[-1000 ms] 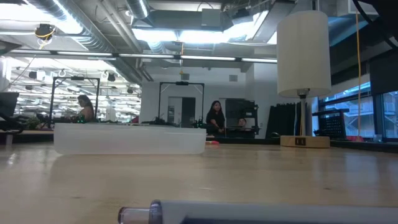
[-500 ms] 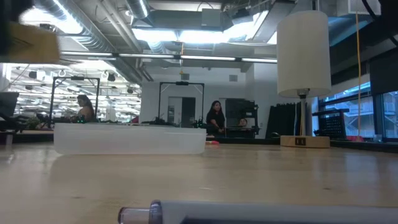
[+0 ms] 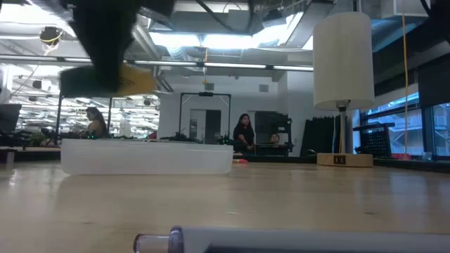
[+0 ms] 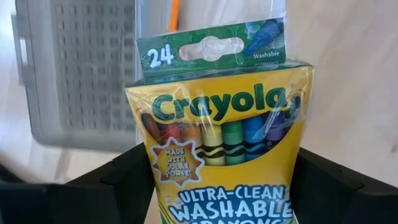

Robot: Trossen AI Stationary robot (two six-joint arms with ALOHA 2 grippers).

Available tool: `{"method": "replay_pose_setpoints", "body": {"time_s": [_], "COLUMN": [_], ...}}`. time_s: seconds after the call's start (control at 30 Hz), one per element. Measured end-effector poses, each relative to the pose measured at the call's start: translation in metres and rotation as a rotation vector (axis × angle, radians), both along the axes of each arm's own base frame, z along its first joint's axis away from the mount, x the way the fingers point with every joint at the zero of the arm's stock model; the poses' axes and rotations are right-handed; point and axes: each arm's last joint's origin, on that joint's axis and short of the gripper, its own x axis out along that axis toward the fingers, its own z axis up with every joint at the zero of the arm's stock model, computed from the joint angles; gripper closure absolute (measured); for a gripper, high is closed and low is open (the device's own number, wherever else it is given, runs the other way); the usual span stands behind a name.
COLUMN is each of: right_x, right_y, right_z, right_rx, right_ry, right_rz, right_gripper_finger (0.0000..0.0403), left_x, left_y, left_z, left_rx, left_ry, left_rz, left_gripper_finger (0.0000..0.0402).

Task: Pack school essentials
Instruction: Put the yellow crayon box into the transparent supply box

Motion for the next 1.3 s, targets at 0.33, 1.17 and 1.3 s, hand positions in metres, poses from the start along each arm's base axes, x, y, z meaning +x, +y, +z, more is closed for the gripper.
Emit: {"method": "replay_pose_setpoints", "body": {"time_s": [0.33, 1.17, 1.3], "right_x": [-0.02, -0.014, -0.01], "right_y": [-0.004, -0.003, -0.002], "right_z": [0.019, 0.022, 0.024], "right_rx": [0.001, 0.017, 0.027], "right_ry": [-0.024, -0.09, -0.139], "right_rz": [-0.046, -0.043, -0.043], "right_gripper_finger": [0.0297, 0.0297, 0.0297], "left_x": [0.018, 0.011, 0.011], "left_y": [0.039, 0.06, 0.06], "left_z": [-0.01, -0.056, -0.056], "left_rx": [-0.01, -0.101, -0.102], "left_ry": [0.02, 0.073, 0.067], "left_rz": [-0.068, -0.094, -0.094], "left_gripper_finger": [0.0108, 0.0108, 0.0108]}}
